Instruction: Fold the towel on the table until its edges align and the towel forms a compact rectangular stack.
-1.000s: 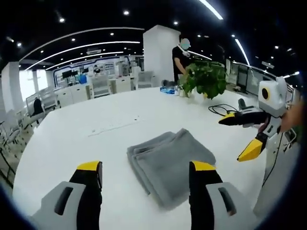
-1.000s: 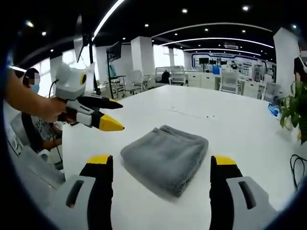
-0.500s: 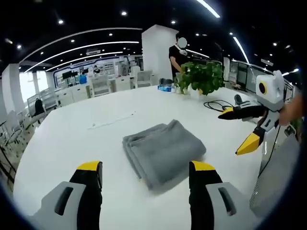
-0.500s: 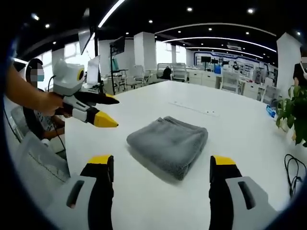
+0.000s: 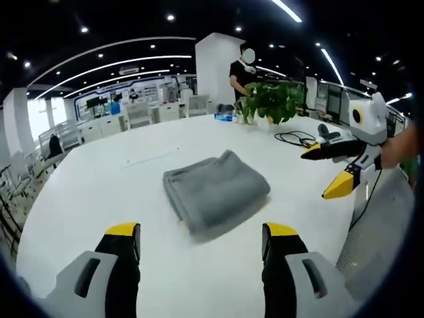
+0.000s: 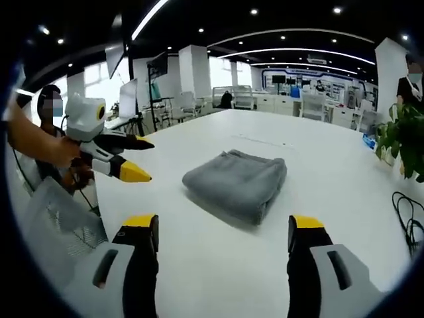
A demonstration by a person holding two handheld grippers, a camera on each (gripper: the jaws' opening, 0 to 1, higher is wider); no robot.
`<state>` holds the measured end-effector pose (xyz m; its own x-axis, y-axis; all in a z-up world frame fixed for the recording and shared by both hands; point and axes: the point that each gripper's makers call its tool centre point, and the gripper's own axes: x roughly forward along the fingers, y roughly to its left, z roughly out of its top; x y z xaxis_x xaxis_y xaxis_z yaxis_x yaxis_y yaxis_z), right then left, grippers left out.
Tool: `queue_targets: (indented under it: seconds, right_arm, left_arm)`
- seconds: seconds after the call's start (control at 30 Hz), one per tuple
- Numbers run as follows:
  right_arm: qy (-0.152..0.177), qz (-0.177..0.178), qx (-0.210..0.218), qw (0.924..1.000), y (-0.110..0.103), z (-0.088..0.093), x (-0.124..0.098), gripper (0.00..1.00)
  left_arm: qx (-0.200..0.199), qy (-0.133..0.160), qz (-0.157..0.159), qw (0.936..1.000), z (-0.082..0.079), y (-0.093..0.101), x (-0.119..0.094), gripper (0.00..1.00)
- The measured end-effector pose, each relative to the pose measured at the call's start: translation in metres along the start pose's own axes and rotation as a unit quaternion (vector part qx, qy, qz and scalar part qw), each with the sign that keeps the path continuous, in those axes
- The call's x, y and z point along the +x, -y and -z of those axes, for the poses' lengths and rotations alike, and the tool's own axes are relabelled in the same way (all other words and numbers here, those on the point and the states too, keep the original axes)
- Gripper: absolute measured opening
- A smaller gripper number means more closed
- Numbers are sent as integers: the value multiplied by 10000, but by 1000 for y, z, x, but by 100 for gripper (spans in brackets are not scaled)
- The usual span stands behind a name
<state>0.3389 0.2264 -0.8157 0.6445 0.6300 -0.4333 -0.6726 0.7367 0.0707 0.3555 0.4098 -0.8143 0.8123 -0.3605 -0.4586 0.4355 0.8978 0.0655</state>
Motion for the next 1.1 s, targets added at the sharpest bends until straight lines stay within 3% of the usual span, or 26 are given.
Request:
queue_targets:
  seconds: [0.17,0.3,0.5,0.73,1.1]
  right_arm:
    - [176,-35,66,9998,-7,2,-6,83]
    - [298,96,63,9995,-4,6,-11,84]
    - [252,140,32,9996,-3,17,-14,88]
    - [208,247,28,9995,0,20,-11,100]
    - [79,269,93,9996,1,27,-13,99]
  left_arm:
    - [-142,139,197,9996,5,13,-6,79]
    - [-51,5,169,9998,18,14,-9,81]
    - [-309,-185,121,9993,37,10,-15,89]
    - [-225,-214,98,9995,37,6,-18,99]
    - [-450,-82,22,9990,33,3,-25,99]
